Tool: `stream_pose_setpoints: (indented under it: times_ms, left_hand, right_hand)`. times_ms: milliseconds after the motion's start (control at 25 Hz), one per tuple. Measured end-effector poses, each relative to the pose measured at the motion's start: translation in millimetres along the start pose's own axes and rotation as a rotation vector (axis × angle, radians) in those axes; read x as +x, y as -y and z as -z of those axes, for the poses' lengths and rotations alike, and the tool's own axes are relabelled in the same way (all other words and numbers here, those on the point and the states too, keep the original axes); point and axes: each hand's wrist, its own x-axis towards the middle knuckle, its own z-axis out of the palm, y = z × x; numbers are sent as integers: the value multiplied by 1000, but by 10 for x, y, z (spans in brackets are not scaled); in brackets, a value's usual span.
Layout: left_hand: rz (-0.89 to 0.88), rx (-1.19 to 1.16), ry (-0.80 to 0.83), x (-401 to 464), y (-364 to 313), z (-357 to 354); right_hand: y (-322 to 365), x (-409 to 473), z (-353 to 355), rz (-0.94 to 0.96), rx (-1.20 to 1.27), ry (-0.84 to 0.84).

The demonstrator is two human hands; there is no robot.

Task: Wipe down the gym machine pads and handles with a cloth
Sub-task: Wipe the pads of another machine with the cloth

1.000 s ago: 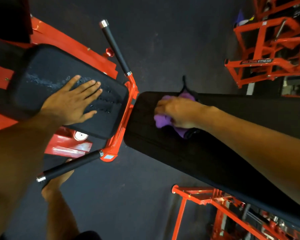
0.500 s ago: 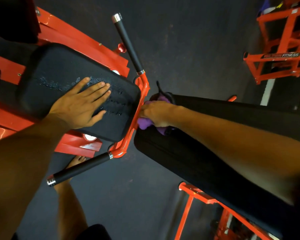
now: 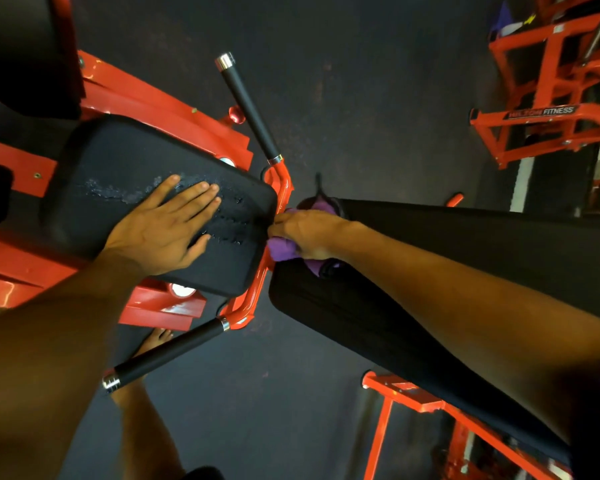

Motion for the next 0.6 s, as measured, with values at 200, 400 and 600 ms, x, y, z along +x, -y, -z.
stream_pose_setpoints:
  times_ms: [200,400,600]
  left_hand:
    - [-2,-16,46,-6,8,38]
    - [-13,-13,39,-29,13,-24]
    - [-10,0,68,-15,23,-8]
  right_hand:
    - [304,75,-404,-339,-278,-68]
    - [986,174,-1043,-195,-268,147]
    - [343,-149,-554,-246,-272,16]
